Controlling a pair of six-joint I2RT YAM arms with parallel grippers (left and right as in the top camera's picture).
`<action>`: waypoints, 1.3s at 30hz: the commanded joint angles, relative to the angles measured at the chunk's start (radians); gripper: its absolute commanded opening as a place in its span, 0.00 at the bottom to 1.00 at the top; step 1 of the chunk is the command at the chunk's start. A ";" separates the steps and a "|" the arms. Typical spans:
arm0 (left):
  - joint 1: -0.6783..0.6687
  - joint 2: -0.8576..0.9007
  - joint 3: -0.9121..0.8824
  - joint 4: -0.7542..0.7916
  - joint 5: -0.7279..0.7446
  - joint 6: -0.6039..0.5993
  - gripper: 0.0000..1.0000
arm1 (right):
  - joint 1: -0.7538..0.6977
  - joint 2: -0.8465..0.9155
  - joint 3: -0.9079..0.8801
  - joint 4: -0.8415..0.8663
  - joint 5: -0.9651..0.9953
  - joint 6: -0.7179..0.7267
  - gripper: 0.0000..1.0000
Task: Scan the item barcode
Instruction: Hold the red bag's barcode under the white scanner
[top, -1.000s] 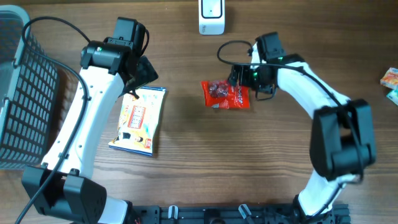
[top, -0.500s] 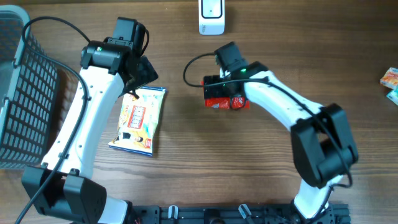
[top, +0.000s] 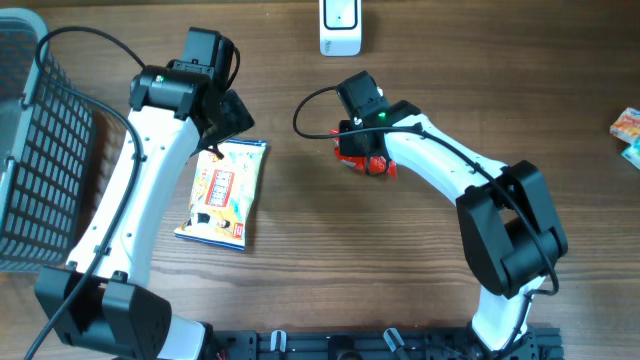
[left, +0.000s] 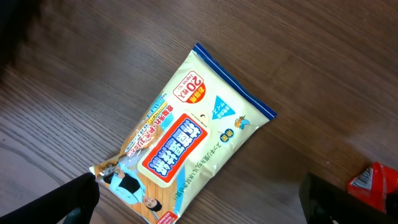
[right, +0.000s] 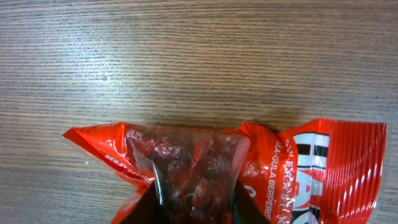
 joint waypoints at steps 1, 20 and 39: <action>0.001 0.006 0.001 0.001 -0.002 -0.017 1.00 | 0.001 0.027 0.024 -0.025 0.037 0.000 0.04; 0.001 0.006 0.001 0.001 -0.002 -0.017 1.00 | 0.000 0.018 0.167 0.484 0.385 -0.106 0.04; 0.001 0.006 0.001 0.001 -0.002 -0.017 1.00 | -0.140 0.305 0.566 0.681 0.072 -0.089 0.04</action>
